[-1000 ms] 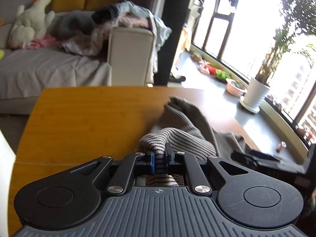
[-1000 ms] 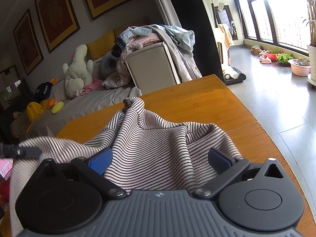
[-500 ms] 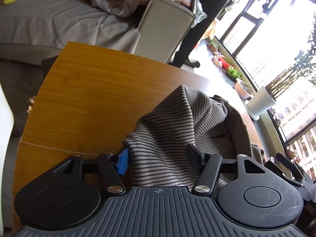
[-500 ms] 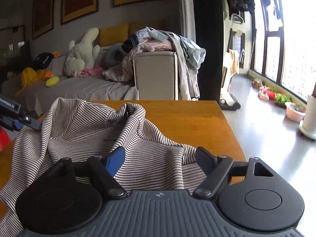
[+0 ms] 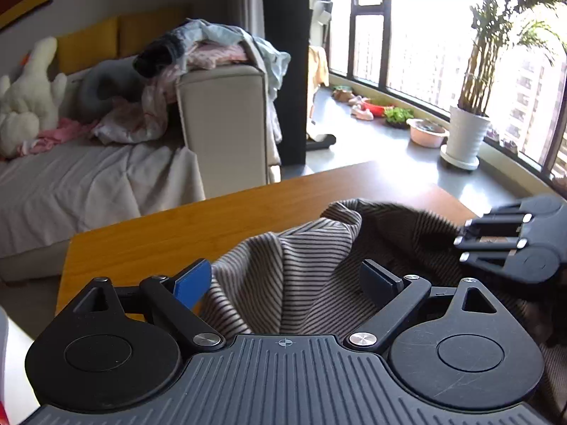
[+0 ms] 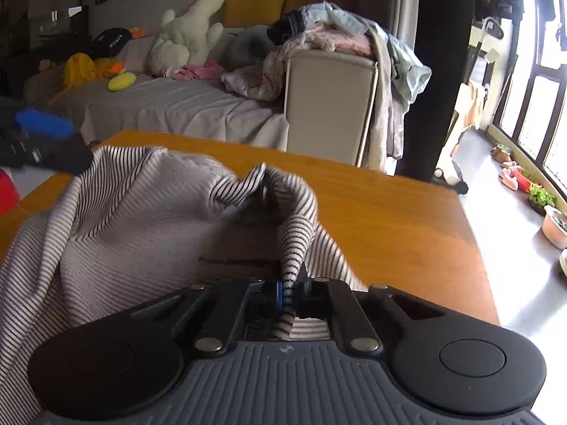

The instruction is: Fold clothes

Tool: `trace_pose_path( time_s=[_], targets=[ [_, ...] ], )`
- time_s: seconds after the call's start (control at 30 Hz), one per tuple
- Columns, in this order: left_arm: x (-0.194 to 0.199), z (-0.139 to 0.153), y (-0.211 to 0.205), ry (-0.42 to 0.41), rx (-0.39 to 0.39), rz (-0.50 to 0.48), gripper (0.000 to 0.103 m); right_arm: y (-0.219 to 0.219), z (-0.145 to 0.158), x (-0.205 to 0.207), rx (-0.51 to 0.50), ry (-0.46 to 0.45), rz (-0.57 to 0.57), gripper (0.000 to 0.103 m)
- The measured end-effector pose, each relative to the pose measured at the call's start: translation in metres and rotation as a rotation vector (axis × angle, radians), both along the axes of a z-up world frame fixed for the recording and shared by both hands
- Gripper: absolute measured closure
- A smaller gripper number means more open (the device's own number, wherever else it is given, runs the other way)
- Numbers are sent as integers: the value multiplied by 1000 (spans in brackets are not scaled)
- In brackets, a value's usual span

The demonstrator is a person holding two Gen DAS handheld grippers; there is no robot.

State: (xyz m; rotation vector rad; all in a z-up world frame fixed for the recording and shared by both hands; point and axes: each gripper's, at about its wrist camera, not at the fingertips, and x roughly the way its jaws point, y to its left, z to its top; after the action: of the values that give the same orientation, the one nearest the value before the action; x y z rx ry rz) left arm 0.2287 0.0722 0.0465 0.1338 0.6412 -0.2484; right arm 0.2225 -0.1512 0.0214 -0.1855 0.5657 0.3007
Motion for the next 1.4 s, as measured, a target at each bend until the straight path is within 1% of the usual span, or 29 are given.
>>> trace_pose_path(
  time_s=[0.07, 0.1, 0.2, 0.23, 0.27, 0.3, 0.33, 0.4, 0.47, 0.5, 0.57, 0.63, 0.67, 0.7, 0.77, 0.83, 0.87, 0.9, 0.97, 1.03, 1.07, 1.1, 1.17, 1.2, 1.23, 1.27, 1.3, 1.33, 1.4],
  targets=[
    [24, -17, -12, -20, 103, 40, 10, -20, 18, 11, -5, -63, -75, 97],
    [35, -23, -12, -33, 144, 84, 11, -31, 18, 21, 2, -62, -119, 97],
    [71, -40, 4, -59, 242, 238, 20, -67, 2, 54, 43, 4, -251, 97],
    [79, -44, 13, -58, 260, 282, 24, -75, -9, 64, 47, 33, -287, 97],
    [87, -47, 22, -57, 279, 326, 25, -80, -21, 70, 40, 60, -312, 97],
    [93, -48, 31, -52, 279, 362, 26, -83, -36, 74, 34, 86, -333, 93],
    [90, -43, 40, -40, 234, 380, 27, -87, -45, 74, 47, 80, -344, 90],
    [83, -33, 54, -19, 138, 405, 24, -95, -46, 69, 101, 69, -350, 85],
    [61, -17, 53, -27, 1, 369, 16, -98, -45, 64, 110, 54, -359, 75],
    [48, -11, 47, -41, -64, 334, 10, -98, -43, 61, 104, 41, -359, 75],
    [24, -4, 31, -66, -160, 250, 7, -97, -37, 51, 86, 9, -358, 72],
    [0, -7, 7, -83, -213, 155, 6, -98, -17, 25, 58, -48, -335, 65],
    [-11, -13, -5, -81, -228, 110, 6, -99, -6, 11, 45, -77, -320, 56],
    [-20, -20, -15, -73, -236, 67, 6, -101, 5, -6, 29, -103, -301, 48],
    [-32, -37, -32, -58, -217, 2, 6, -105, 26, -49, -6, -133, -239, 42],
    [-40, -52, -42, -59, -147, 9, 6, -101, 38, -90, -30, -125, -162, 35],
    [-41, -55, -42, -66, -128, 22, 6, -98, 40, -112, -37, -110, -116, 29],
    [-43, -55, -39, -78, -128, 41, 6, -95, 42, -135, -43, -92, -65, 27],
    [-46, -54, -34, -99, -121, 76, 6, -85, 40, -176, -15, -48, 41, 27],
    [-49, -54, -32, -107, -96, 92, 6, -75, 33, -205, 54, -2, 128, 27],
    [-52, -53, -32, -115, -82, 102, 6, -67, 26, -216, 68, 19, 158, 24],
    [-55, -52, -31, -123, -67, 111, 6, -58, 16, -222, 44, 30, 162, 23],
    [-57, -49, -27, -136, -37, 125, 6, -45, -4, -224, -23, 49, 132, 23],
    [-59, -48, -26, -139, -25, 131, 6, -43, -13, -218, -44, 63, 100, 35],
    [-61, -48, -23, -139, -21, 135, 5, -41, -22, -213, -65, 78, 69, 54],
    [-63, -47, -19, -136, -26, 141, 5, -44, -24, -205, -53, 95, 40, 93],
    [-64, -45, -15, -131, -37, 148, 5, -54, -18, -194, -5, 96, 4, 95],
    [-65, -43, -8, -121, -67, 157, 4, -70, -4, -182, 37, 71, -46, 95],
    [-67, -37, 9, -92, -140, 174, 1, -108, 30, -160, 92, -15, -175, 95]
  ],
)
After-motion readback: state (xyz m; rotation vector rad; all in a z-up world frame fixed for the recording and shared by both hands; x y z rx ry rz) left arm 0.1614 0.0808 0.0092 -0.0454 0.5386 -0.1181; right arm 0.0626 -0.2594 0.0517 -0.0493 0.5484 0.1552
